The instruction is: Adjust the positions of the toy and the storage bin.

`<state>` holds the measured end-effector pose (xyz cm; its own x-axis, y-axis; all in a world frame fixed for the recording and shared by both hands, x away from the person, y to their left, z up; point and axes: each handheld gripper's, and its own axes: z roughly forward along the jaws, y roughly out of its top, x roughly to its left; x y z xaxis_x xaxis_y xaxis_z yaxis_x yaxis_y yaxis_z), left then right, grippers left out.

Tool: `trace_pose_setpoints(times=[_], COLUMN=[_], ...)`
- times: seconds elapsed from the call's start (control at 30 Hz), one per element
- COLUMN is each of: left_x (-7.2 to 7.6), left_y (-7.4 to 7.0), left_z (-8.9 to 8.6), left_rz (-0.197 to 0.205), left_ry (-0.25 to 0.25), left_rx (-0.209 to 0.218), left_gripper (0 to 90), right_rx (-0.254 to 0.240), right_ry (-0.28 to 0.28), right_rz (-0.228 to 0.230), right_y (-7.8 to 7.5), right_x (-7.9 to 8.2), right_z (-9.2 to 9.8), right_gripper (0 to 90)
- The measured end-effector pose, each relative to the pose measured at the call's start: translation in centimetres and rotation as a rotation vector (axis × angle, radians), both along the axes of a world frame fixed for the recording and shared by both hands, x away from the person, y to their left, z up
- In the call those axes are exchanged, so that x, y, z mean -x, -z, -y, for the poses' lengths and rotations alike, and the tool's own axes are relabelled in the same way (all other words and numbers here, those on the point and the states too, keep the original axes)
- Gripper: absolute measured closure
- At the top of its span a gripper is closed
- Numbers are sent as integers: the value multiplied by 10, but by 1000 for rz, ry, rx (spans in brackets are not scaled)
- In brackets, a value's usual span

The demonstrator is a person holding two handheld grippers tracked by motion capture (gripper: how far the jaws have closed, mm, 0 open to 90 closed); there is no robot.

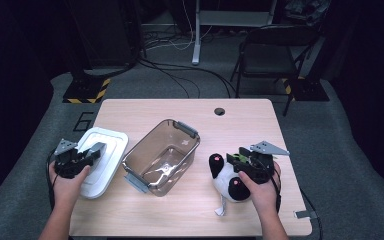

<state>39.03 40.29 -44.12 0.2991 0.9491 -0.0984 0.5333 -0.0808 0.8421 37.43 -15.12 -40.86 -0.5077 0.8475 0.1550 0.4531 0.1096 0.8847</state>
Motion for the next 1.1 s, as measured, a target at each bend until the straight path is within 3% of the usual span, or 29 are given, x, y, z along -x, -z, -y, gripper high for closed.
trace_pose_setpoints(times=[0.3,0.47,0.83,1.1], left_x=[0,-3,-7,-10], left_y=[21,29,44,53], left_z=[0,4,2,1], left_rz=[-20,-33,-78,-103], left_ry=[-6,-3,-2,-9], left_rx=[16,-21,-5,-16], left_gripper=[667,667,667,666], right_rx=[0,6,25,36], right_ry=[3,4,11,12], right_rz=[-4,-5,2,0], right_y=[1,2,4,5], right_x=[0,-1,-1,-1], right_z=[1,1,1,-1], right_gripper=[407,407,407,406])
